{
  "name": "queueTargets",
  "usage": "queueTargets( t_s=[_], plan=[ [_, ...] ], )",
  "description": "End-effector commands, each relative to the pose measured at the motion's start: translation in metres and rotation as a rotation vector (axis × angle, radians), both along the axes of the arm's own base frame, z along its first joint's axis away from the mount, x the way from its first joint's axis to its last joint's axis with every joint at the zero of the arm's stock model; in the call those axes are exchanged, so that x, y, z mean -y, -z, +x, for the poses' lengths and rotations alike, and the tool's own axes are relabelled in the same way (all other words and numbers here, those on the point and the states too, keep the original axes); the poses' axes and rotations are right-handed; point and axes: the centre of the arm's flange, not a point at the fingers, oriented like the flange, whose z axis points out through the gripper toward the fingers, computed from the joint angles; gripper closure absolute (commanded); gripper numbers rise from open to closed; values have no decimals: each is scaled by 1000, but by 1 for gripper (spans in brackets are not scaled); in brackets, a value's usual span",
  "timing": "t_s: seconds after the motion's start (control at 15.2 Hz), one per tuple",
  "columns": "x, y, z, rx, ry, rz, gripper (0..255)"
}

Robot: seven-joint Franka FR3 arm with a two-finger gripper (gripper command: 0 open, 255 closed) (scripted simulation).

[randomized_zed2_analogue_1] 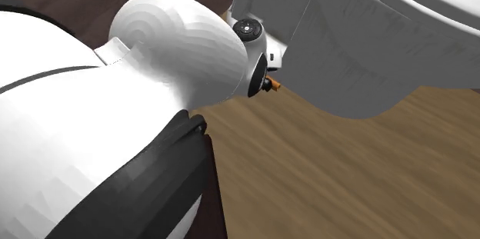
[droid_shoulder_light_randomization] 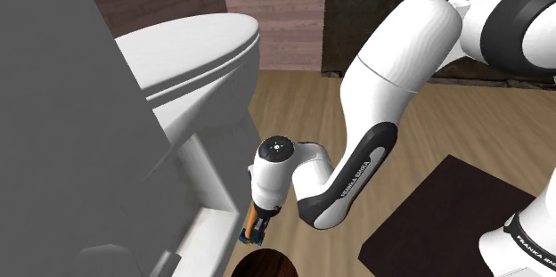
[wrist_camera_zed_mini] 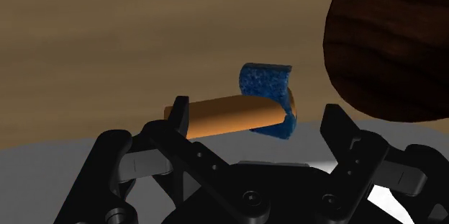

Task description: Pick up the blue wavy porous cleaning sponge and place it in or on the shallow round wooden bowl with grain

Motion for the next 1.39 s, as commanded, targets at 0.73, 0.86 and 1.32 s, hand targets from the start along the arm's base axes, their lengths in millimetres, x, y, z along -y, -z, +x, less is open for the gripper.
queueTargets(
  t_s=[0.73,0.86,1.32],
  plan=[
    [-29,73,6,5,-41,-3,0],
    [-29,73,6,5,-41,-3,0],
    [-28,72,6,5,-41,-3,255]
  ],
)
